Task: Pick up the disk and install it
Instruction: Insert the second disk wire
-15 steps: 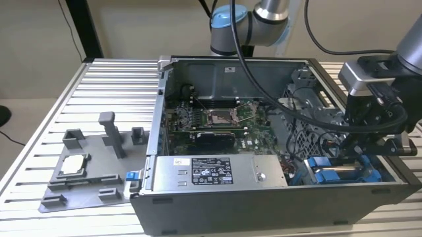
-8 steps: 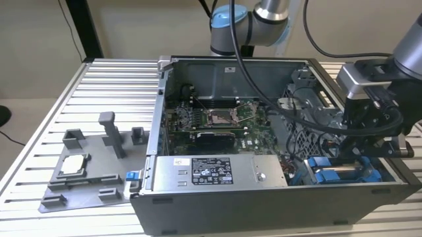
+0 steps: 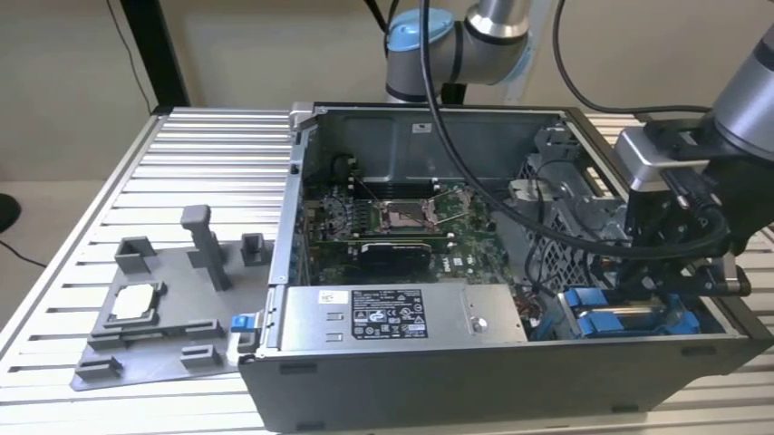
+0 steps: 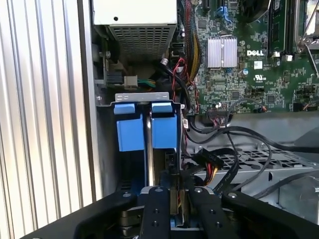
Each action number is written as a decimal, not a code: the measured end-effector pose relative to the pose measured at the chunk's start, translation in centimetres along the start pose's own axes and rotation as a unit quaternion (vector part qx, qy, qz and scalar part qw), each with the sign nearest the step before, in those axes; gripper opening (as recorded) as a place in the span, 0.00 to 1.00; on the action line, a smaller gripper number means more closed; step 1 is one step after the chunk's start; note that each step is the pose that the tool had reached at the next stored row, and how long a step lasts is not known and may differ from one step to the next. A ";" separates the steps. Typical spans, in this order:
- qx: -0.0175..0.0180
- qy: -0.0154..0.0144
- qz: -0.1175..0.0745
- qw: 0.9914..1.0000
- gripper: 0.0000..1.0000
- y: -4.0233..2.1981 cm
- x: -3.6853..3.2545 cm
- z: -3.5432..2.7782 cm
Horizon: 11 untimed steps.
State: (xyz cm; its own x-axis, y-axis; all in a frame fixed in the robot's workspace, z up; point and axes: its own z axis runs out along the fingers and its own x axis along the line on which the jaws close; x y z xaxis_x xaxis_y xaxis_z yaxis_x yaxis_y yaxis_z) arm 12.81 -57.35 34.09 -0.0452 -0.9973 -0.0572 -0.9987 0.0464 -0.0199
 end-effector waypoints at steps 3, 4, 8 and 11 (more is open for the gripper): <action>0.000 0.000 0.000 1.000 1.00 0.00 0.00 0.00; 0.000 0.000 0.000 1.000 1.00 0.00 0.00 0.01; 0.000 0.000 0.000 1.000 1.00 0.00 -0.01 -0.02; 0.000 0.000 0.000 1.000 1.00 0.00 -0.02 -0.05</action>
State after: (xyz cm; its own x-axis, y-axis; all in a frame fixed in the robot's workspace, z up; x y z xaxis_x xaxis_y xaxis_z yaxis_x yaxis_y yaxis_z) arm 12.81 -57.33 34.13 -0.0453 -0.9973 -0.0572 -0.9987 0.0465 -0.0196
